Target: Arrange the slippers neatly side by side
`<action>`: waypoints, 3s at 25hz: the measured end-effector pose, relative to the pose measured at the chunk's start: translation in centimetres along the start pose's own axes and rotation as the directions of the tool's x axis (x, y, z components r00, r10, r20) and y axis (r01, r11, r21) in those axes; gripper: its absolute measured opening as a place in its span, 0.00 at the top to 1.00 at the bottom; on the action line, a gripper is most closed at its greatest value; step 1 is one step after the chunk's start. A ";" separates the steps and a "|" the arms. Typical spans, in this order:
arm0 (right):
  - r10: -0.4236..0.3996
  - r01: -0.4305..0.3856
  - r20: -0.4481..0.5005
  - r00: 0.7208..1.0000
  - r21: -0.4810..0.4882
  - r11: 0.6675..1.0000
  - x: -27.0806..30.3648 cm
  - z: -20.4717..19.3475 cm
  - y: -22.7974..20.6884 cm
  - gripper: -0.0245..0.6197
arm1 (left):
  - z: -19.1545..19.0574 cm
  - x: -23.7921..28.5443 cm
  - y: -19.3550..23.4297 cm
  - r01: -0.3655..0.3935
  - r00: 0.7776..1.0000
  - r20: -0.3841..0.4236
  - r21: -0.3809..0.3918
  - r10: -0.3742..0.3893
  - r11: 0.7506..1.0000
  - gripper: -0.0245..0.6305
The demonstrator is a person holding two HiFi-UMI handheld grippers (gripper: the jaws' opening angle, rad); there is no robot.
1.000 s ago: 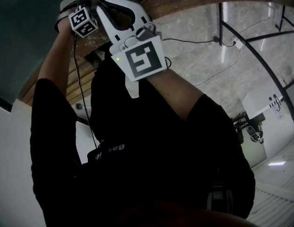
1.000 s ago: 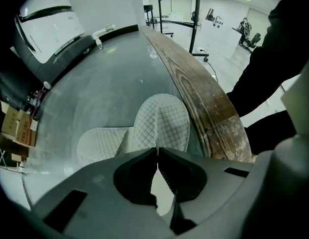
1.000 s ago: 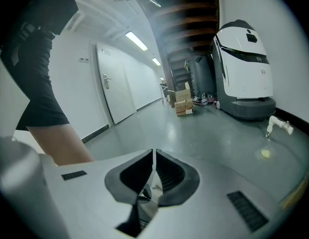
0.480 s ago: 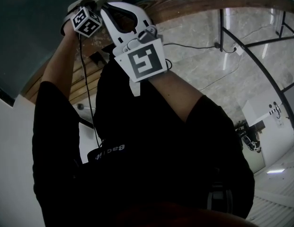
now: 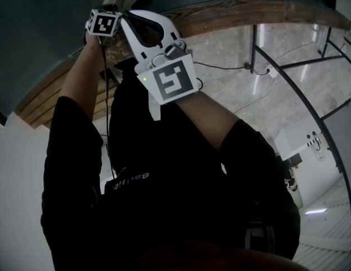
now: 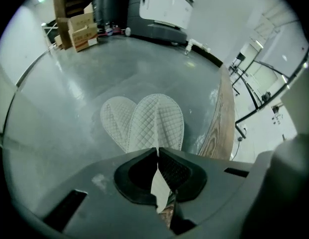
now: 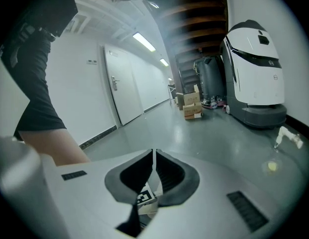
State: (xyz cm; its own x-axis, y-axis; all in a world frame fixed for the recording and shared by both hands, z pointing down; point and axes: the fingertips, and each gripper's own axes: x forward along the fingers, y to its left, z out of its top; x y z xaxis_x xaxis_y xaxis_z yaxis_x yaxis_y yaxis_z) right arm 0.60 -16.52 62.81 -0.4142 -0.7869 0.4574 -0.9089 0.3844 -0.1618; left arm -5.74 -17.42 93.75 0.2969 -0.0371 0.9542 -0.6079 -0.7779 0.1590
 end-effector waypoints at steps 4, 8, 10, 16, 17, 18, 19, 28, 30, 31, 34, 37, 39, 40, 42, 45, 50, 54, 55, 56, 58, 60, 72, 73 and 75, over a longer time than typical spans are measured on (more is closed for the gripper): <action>0.028 -0.028 0.003 1.000 -0.004 1.000 0.3 0.8 0.6 0.96 | 0.6 -0.6 1.2 0.031 0.998 0.068 -0.205 -0.017 0.978 0.95; 0.049 -0.049 0.003 0.999 -0.014 0.999 0.9 1.2 1.6 0.96 | 0.5 -1.1 3.9 0.010 0.995 0.099 -0.335 0.025 0.942 0.95; 0.057 -0.057 -0.002 0.998 -0.024 0.998 1.1 1.2 1.9 0.96 | 0.0 -1.3 5.3 -0.011 0.993 0.101 -0.404 0.057 0.915 0.95; 0.081 -0.083 -0.027 0.996 -0.073 0.994 1.0 0.8 2.4 0.96 | -0.9 -1.1 7.8 -0.006 0.986 0.134 -0.579 0.102 0.816 0.95; 0.084 -0.086 -0.027 0.996 -0.077 0.993 0.9 0.7 2.5 0.96 | -1.0 -1.1 8.0 -0.005 0.985 0.138 -0.593 0.108 0.805 0.95; 0.086 -0.088 -0.024 0.996 -0.079 0.993 0.7 0.7 2.7 0.96 | -1.0 -1.1 8.2 -0.005 0.983 0.142 -0.605 0.114 0.796 0.95; 0.088 -0.089 -0.020 0.996 -0.079 0.993 0.7 0.7 2.8 0.96 | -1.0 -1.1 8.5 -0.005 0.982 0.146 -0.614 0.120 0.789 0.95; 0.106 -0.105 0.013 0.994 -0.052 0.993 0.1 0.4 4.3 0.96 | -1.9 -0.7 11.2 0.004 0.969 0.169 -0.736 0.178 0.677 0.95; 0.098 -0.097 0.025 0.995 -0.017 0.995 0.1 0.1 4.5 0.96 | -2.1 -0.4 11.9 0.014 0.968 0.175 -0.757 0.182 0.654 0.95; 0.094 -0.094 0.027 0.995 -0.004 0.996 0.2 -0.1 4.5 0.96 | -2.3 -0.2 12.2 0.017 0.967 0.177 -0.764 0.184 0.645 0.95; 0.088 -0.088 0.026 0.996 0.016 0.996 0.0 -0.7 4.6 0.96 | -2.5 0.1 13.2 0.016 0.966 0.174 -0.777 0.191 0.629 0.95; 0.074 -0.075 0.022 0.997 0.013 0.997 -0.4 -1.1 4.5 0.96 | -2.7 -0.2 13.6 0.011 0.965 0.173 -0.780 0.198 0.626 0.95; 0.054 -0.055 0.025 0.998 0.014 0.998 -0.6 -1.4 4.2 0.96 | -2.7 -0.5 13.7 0.009 0.963 0.174 -0.781 0.204 0.625 0.95; 0.047 -0.047 0.027 0.999 0.012 0.999 -0.6 -1.4 4.1 0.96 | -2.7 -0.7 13.7 0.008 0.963 0.174 -0.781 0.206 0.624 0.95; 0.045 -0.045 0.028 0.999 0.004 0.999 -0.7 -1.6 4.3 0.96 | -2.7 -0.9 13.8 0.005 0.962 0.175 -0.782 0.212 0.623 0.94; 0.048 -0.048 0.032 0.998 0.004 0.999 -1.0 -1.4 4.7 0.96 | -2.8 -1.4 13.9 0.002 0.959 0.177 -0.783 0.220 0.622 0.89; 0.047 -0.047 0.069 0.996 -0.005 0.999 -2.8 1.2 5.7 0.96 | -2.8 -4.6 13.0 0.022 0.952 0.207 -0.782 0.226 0.623 0.88; 0.084 -0.080 0.061 0.995 -0.062 0.995 -5.3 4.5 7.8 0.96 | -5.1 -10.5 10.8 0.039 0.952 0.223 -0.765 0.209 0.643 0.88; 0.095 -0.090 0.055 0.994 -0.080 0.993 -5.9 5.4 8.3 0.96 | -5.8 -12.1 10.3 0.035 0.953 0.223 -0.755 0.206 0.655 0.88; 0.105 -0.100 0.052 0.993 -0.098 0.990 -6.5 6.3 8.9 0.96 | -6.5 -13.7 9.9 0.033 0.953 0.226 -0.743 0.204 0.668 0.88; 0.119 -0.112 0.061 0.991 -0.120 0.986 -7.8 8.2 10.1 0.96 | -7.6 -16.7 8.5 0.042 0.951 0.240 -0.724 0.194 0.689 0.88; 0.121 -0.111 0.082 0.989 -0.116 0.987 -9.3 9.8 11.1 0.96 | -8.1 -19.7 6.5 0.060 0.949 0.261 -0.701 0.178 0.710 0.88; 0.112 -0.101 0.109 0.988 -0.100 0.990 -14.4 16.8 13.9 0.96 | -4.0 -34.2 -1.7 0.144 0.896 0.417 -0.596 0.151 0.790 0.88; 0.116 -0.104 0.118 0.986 -0.102 0.989 -14.6 17.5 14.1 0.96 | -3.4 -35.1 -2.3 0.148 0.891 0.428 -0.585 0.149 0.797 0.88; 0.124 -0.110 0.133 0.983 -0.108 0.988 -14.9 18.8 14.6 0.96 | -2.4 -37.0 -3.3 0.150 0.880 0.450 -0.563 0.150 0.813 0.88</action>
State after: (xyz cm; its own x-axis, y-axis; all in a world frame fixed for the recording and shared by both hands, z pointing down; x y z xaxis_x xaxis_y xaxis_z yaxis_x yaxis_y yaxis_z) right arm -7.45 -8.28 37.17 -0.5267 -0.7903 0.3131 -0.8471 0.5187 -0.1158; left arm -16.49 -12.00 58.51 0.5019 -0.4316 0.7496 -0.8642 -0.2847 0.4148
